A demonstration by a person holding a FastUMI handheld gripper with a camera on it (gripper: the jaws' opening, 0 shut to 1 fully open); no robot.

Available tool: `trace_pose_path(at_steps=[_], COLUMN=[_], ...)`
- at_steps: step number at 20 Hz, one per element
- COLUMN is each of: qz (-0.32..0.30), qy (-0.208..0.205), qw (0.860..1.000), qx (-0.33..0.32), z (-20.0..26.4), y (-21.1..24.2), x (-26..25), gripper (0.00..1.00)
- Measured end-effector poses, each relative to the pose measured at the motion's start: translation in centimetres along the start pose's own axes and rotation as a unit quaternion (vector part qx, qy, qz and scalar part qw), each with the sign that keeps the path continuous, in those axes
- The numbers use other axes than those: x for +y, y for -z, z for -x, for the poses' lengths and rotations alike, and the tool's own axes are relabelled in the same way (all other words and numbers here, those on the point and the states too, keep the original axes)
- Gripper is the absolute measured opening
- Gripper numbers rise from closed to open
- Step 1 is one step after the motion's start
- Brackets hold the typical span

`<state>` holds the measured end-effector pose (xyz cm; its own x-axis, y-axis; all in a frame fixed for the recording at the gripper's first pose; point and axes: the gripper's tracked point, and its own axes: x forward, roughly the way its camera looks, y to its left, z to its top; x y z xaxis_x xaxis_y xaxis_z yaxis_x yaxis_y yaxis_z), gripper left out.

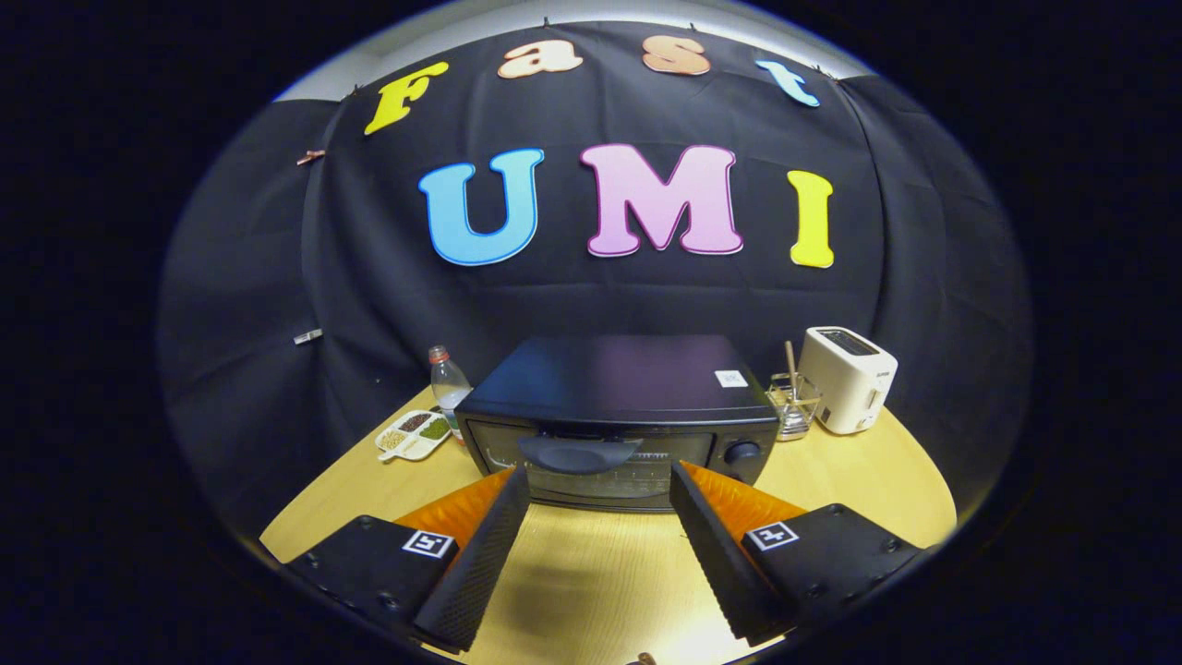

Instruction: Open the toaster oven, put the food inside, and close the toaster oven door.

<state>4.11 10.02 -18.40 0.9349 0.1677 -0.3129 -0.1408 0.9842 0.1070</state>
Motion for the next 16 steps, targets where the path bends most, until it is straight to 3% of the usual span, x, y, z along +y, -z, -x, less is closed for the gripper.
trace_pose_path(at_steps=[5, 9, 12, 16], qz=[-0.003, 0.005, -0.009, 0.010], qy=[0.017, 0.036, 0.028, 0.037], qw=[0.999, 0.993, 0.988, 0.987], qx=[-0.045, -0.108, -0.149, -0.158], z=[5.1, 9.0, 11.3, 13.2], y=[-3.4, -10.0, -13.8, -14.1], x=[-4.6, -8.0, -8.8, -10.7], gripper=[0.99, 0.98, 0.98, 0.98])
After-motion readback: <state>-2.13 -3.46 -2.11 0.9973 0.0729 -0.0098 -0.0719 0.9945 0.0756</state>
